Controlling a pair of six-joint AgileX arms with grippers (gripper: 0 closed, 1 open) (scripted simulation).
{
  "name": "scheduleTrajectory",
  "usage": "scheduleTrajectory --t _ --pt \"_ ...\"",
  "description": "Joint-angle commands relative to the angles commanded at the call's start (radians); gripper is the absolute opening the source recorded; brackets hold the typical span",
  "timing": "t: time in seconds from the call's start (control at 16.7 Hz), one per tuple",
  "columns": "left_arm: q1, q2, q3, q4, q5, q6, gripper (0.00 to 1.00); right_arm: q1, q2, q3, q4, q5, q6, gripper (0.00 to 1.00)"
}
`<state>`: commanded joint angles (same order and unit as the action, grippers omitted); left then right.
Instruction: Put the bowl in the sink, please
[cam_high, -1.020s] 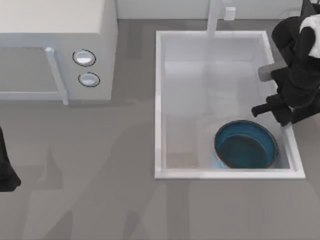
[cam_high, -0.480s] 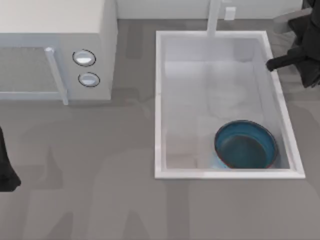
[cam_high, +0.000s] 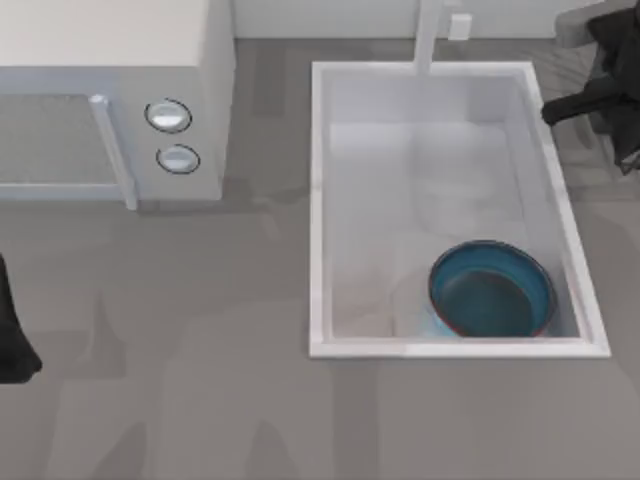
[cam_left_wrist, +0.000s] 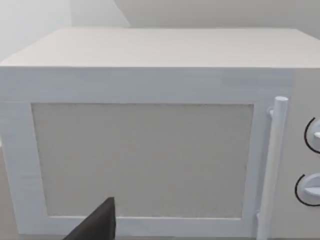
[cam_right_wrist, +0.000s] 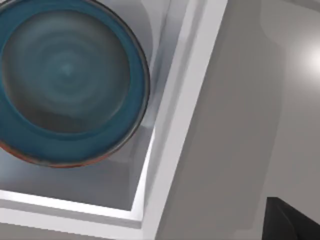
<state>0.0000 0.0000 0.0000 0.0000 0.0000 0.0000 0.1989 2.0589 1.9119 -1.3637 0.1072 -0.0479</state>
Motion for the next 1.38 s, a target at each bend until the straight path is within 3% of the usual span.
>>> scheduleTrajectory --t 0.42,0.9,1.14,1.38 --pt "0.000 0.000 0.000 0.000 0.000 0.000 1.00 -0.219 0.031 -0.117 0.251 0.180 0.010 0.00" --pt "0.000 0.000 0.000 0.000 0.000 0.000 1.00 -0.523 -0.002 -0.364 0.859 0.511 0.041 0.00" --pt "0.000 0.000 0.000 0.000 0.000 0.000 1.00 -0.531 -0.098 -0.488 1.220 0.632 0.061 0.00" --pt "0.000 0.000 0.000 0.000 0.000 0.000 1.00 -0.403 -0.225 -0.619 1.566 0.690 0.077 0.00"
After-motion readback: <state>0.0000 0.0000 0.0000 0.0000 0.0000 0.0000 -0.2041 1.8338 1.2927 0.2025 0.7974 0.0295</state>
